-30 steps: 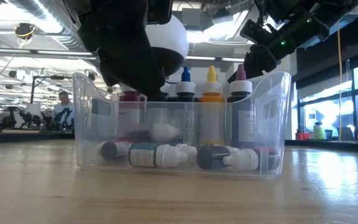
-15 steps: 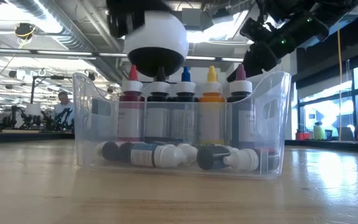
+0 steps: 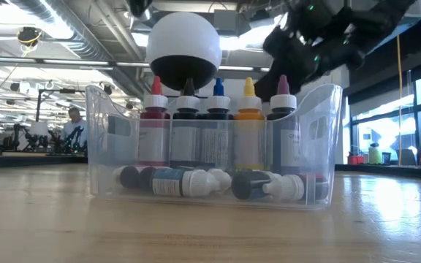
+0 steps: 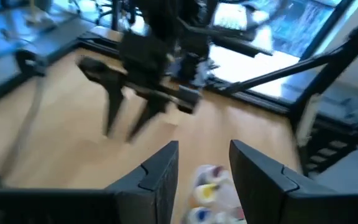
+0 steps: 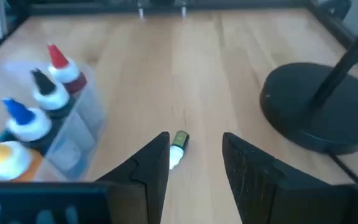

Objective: Pick & Place food coloring
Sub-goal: Put the small green food coloring bottle into the transparent bin

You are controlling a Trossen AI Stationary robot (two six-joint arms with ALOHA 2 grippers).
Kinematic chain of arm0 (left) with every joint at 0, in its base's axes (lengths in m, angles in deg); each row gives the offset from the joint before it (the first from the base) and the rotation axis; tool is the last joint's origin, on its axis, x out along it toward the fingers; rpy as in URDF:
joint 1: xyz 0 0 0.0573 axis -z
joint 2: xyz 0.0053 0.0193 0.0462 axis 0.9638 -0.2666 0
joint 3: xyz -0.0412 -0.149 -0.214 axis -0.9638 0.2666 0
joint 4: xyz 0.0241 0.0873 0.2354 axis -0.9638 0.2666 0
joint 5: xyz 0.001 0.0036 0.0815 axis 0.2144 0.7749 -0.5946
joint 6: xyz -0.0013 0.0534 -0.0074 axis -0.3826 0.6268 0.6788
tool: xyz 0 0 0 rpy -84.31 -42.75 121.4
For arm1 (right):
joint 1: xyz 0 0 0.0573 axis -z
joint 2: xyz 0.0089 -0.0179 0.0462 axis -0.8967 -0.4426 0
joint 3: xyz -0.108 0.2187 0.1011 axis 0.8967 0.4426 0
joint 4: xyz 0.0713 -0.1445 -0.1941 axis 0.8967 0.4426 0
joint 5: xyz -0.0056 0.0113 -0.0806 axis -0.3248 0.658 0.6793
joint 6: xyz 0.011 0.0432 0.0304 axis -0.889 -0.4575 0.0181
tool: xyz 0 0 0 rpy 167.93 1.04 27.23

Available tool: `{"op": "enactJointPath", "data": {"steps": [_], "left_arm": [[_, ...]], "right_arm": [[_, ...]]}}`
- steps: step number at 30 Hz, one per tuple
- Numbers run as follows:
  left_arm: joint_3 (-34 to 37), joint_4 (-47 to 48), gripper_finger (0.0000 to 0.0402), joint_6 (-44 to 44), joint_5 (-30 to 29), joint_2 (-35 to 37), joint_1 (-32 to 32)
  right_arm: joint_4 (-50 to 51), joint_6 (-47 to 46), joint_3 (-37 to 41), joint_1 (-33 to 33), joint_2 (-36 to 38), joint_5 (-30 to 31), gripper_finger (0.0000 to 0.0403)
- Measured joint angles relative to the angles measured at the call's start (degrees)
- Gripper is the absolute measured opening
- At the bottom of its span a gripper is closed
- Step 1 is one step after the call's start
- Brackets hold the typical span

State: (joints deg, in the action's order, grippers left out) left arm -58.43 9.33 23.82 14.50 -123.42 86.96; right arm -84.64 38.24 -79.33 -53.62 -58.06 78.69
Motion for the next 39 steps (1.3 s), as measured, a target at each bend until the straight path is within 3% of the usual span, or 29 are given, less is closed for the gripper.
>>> {"op": "enactJointPath", "data": {"steps": [9,14,18,22,28,33,39], "left_arm": [[5.13,0.37,0.0139,8.11,0.98,3.22,-5.60],[7.57,0.11,0.0137,10.31,1.11,3.26,-7.38],[8.63,1.06,0.0140,10.38,2.78,3.24,-8.81],[8.63,1.45,0.0140,10.52,9.28,3.25,-11.47],[8.63,2.63,0.0140,12.92,15.84,3.37,-15.73],[8.63,2.60,0.0139,13.37,16.54,3.37,-17.28],[8.63,2.56,0.0137,13.35,16.54,3.37,-17.47]], "right_arm": [[-7.94,-4.62,-4.62,-2.53,-14.87,5.05,0.0152],[-10.24,-1.40,-9.39,-4.44,-21.96,2.46,0.0152],[-10.11,0.40,-12.93,-5.57,-25.89,5.53,0.0152],[-8.78,0.85,-14.41,-5.62,-26.70,7.91,0.0167],[-3.75,-1.58,-14.40,-5.56,-26.98,7.97,0.0227],[-2.03,-1.11,-14.42,-5.58,-27.83,8.93,0.0263],[-1.79,-1.46,-14.40,-5.69,-28.49,9.38,0.0272]]}}
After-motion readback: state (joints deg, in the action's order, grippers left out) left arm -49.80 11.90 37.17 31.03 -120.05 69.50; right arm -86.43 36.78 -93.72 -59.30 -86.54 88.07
